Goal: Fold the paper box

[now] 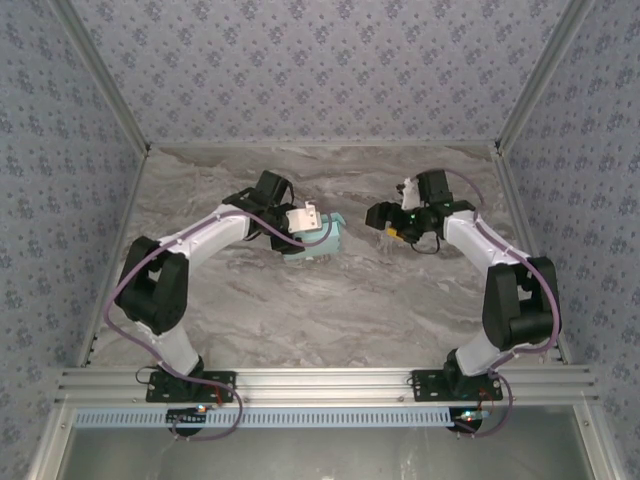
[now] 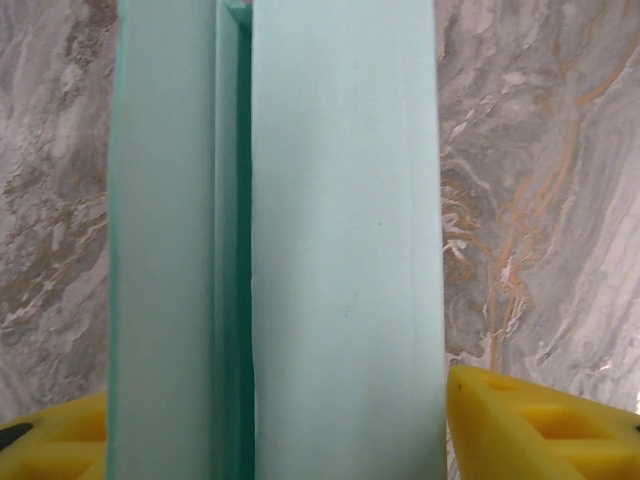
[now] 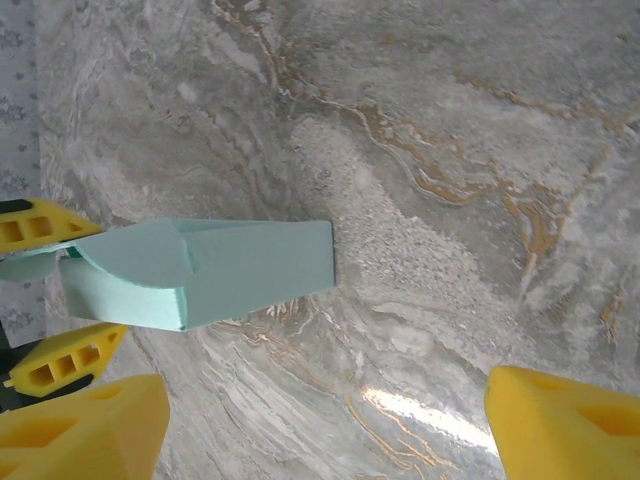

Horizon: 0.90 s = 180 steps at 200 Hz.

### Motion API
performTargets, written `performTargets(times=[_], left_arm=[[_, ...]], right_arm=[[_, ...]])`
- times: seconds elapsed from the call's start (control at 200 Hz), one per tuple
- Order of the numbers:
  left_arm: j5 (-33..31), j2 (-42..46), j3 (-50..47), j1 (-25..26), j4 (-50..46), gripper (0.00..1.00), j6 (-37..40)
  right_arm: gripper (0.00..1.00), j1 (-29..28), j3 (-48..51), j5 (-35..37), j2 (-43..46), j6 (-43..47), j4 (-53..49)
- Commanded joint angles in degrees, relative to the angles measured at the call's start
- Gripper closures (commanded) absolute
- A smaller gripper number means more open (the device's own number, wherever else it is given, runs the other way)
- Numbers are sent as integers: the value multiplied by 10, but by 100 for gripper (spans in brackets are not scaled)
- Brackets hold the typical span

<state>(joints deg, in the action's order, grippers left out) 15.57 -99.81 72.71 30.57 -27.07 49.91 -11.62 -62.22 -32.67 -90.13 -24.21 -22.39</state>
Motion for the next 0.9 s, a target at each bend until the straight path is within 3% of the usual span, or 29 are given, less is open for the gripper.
performTargets(times=[0.0, 0.17, 0.32, 0.58, 0.73, 0.894], left_arm=[[49, -5, 19, -3, -5, 38, 4], [44, 1, 15, -7, 10, 28, -7], [44, 14, 26, -16, 20, 25, -40], [96, 116, -8, -6, 45, 22, -104], [100, 201, -76, -14, 124, 21, -228], [4, 252, -92, -54, 172, 16, -438]], right_arm=[[16, -9, -26, 5, -11, 33, -26], [15, -34, -23, 30, -11, 62, 15], [16, -59, -10, 58, -2, 120, 74], [15, -84, 25, 77, 22, 301, 134], [11, -108, 36, 76, 23, 437, 161], [4, -129, 23, 137, 13, 551, 154]])
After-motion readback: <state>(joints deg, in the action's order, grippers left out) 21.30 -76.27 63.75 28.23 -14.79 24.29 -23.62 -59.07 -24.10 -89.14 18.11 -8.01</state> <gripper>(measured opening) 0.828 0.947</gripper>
